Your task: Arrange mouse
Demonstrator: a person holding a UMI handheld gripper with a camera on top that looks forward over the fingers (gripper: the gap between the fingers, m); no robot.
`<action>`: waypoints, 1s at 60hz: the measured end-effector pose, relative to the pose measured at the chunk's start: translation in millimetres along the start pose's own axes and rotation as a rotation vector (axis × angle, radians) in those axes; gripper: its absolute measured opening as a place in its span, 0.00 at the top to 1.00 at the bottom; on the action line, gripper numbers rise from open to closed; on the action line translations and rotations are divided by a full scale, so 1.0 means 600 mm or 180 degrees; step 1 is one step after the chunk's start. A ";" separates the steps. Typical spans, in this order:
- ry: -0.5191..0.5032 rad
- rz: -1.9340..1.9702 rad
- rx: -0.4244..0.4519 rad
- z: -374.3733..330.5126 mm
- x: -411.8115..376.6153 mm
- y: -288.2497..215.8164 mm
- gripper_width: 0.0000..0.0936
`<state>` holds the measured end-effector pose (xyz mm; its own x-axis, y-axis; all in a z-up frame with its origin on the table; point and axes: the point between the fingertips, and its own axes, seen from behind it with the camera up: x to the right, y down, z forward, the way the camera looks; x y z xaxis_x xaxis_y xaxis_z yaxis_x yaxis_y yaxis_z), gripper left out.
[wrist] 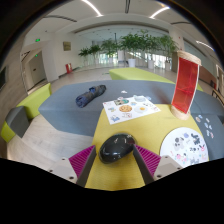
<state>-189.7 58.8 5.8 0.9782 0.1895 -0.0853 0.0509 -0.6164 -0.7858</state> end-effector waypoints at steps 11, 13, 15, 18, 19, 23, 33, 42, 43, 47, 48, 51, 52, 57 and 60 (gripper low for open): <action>0.0131 0.0058 -0.0061 0.031 0.009 -0.005 0.13; 0.0160 0.0057 -0.0081 0.037 0.011 -0.005 0.13; 0.0191 0.0062 -0.0106 0.044 0.012 -0.006 0.13; 0.0224 0.0074 -0.0120 0.054 0.011 -0.009 0.13; 0.0233 0.0079 -0.0116 0.056 0.010 -0.011 0.13; 0.0260 0.0105 -0.0113 0.068 0.007 -0.017 0.13; 0.0360 0.0012 -0.0141 0.086 0.006 -0.020 0.18; 0.0379 -0.0005 -0.0118 0.089 0.010 -0.020 0.35; 0.0374 -0.0012 -0.0108 0.089 0.010 -0.021 0.36; 0.0330 -0.0049 -0.0091 0.087 0.006 -0.021 0.42; 0.0309 -0.0065 -0.0088 0.085 0.004 -0.022 0.44; 0.0220 -0.0078 -0.0099 0.076 -0.003 -0.023 0.47; 0.0172 -0.0078 -0.0080 0.071 -0.008 -0.028 0.48; 0.0061 0.0026 0.0201 0.014 -0.004 -0.089 0.49; 0.0043 0.0031 0.0451 -0.034 0.012 -0.145 0.50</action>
<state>-183.1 97.9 85.9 0.9812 0.1731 -0.0858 0.0133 -0.5038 -0.8637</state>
